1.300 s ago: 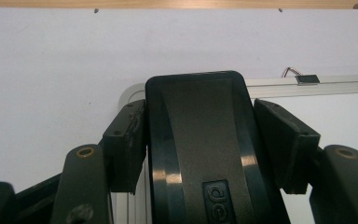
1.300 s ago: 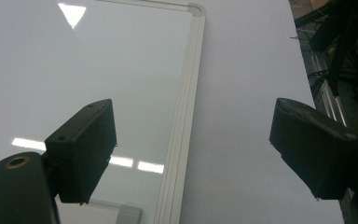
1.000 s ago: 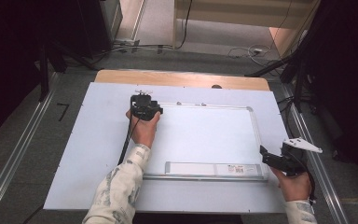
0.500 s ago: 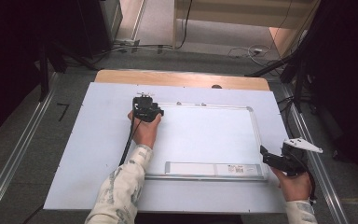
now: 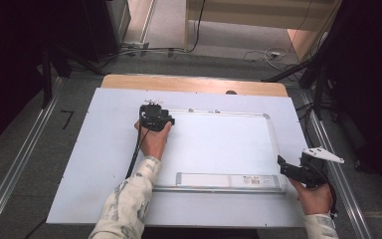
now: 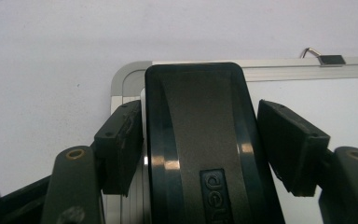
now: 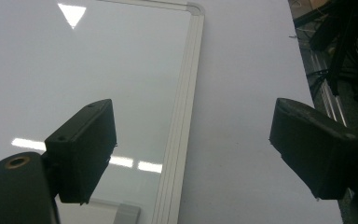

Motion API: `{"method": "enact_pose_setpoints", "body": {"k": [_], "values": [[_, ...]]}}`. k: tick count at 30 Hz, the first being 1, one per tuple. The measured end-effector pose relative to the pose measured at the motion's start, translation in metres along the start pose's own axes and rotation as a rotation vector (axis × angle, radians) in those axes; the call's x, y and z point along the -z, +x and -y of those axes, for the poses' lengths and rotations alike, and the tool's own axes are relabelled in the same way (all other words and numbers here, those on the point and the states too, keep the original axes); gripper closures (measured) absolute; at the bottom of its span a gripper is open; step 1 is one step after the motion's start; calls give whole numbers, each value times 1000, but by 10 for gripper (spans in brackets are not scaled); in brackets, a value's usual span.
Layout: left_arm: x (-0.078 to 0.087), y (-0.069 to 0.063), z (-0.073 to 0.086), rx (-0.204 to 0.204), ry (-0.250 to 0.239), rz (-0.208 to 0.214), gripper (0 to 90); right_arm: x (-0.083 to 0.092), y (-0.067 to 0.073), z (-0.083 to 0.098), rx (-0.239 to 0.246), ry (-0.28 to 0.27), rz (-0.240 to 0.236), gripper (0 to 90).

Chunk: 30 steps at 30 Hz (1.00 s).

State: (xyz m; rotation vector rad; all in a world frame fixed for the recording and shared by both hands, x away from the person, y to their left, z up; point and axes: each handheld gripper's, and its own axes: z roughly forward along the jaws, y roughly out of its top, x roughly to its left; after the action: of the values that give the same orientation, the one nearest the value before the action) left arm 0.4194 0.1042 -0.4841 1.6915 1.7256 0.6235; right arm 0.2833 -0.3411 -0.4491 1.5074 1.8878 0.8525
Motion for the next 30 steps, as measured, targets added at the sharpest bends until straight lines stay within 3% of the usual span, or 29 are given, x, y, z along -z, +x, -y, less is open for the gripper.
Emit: {"method": "enact_pose_setpoints", "body": {"k": [8,15,24,30], "values": [[20,-2,-3,6,-36,31,240,0,0,0,3,0,1,132],[48,4,3,7,-65,72,207,0,1,0,9,-3,2,132],[80,30,26,21,-77,77,193,1,2,0,10,-1,7,132],[100,52,47,-6,-91,37,185,2,1,1,7,-5,8,132]]}}
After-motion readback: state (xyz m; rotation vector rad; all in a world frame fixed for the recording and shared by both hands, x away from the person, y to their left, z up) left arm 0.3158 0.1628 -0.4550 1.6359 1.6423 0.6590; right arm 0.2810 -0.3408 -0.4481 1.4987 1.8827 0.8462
